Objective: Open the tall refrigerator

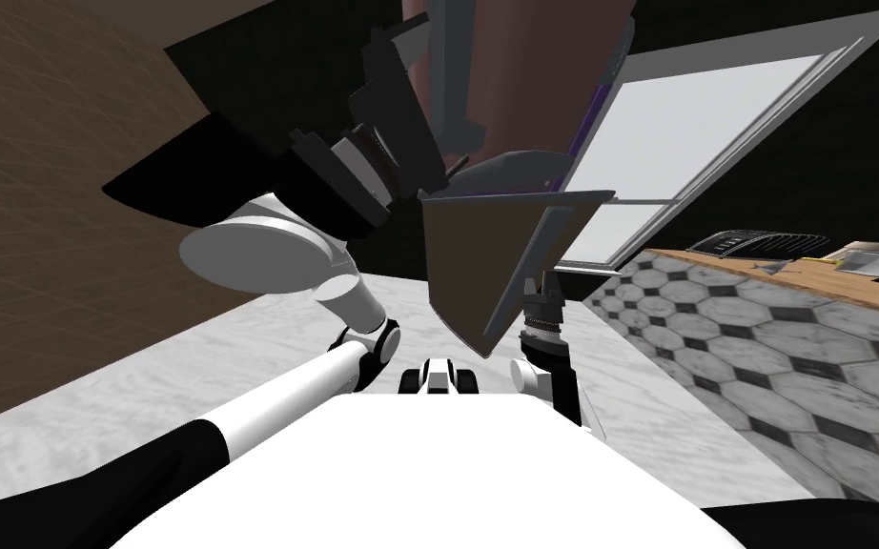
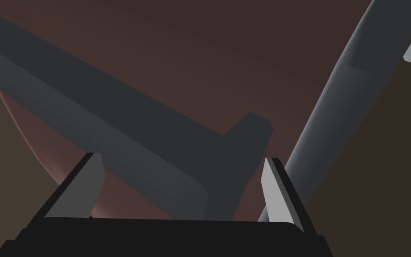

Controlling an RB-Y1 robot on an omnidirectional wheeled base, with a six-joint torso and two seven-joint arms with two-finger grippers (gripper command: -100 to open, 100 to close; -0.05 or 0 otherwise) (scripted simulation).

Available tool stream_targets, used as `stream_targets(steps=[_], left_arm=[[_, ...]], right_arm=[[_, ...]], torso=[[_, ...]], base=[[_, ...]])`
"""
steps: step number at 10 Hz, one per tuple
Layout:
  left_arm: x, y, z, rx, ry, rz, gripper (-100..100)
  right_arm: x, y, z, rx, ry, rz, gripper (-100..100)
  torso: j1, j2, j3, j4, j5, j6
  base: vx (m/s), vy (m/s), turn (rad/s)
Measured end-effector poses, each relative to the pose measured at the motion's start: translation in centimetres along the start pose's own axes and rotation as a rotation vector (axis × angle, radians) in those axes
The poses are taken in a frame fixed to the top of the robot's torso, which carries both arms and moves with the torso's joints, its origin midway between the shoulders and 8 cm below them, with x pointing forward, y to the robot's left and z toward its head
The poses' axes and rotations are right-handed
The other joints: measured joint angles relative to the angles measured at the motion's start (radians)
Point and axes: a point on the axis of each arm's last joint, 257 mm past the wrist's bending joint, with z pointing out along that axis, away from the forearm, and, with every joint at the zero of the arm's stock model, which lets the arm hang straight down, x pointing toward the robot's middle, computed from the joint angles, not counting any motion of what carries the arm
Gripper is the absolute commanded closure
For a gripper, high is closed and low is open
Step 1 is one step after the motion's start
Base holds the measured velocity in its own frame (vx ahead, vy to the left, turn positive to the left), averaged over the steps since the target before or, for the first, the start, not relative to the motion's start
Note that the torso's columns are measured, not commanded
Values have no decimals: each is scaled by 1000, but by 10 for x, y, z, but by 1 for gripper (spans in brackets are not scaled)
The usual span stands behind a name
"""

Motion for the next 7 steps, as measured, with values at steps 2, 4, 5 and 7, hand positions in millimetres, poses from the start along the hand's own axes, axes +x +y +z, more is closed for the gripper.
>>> stream_targets(steps=[2,4,5,7], left_arm=[[-1,-2,-3,-2,0,-3,-100],[2,-1,-2,4,1,0,-100],[2,-2,-3,5,2,0,-100],[-1,5,5,-31,-5,-5,-100]], right_arm=[[0,0,0,0,0,0,0],[0,0,0,0,0,0,0],[0,0,0,0,0,0,0],[0,0,0,0,0,0,0]], torso=[[0,0,1,0,0,0],[1,1,4,-2,2,-1],[2,1,4,-2,2,-1],[0,0,7,-6,0,-1]], base=[[0,0,0],[1,3,-2],[-35,4,47],[-33,15,11]])
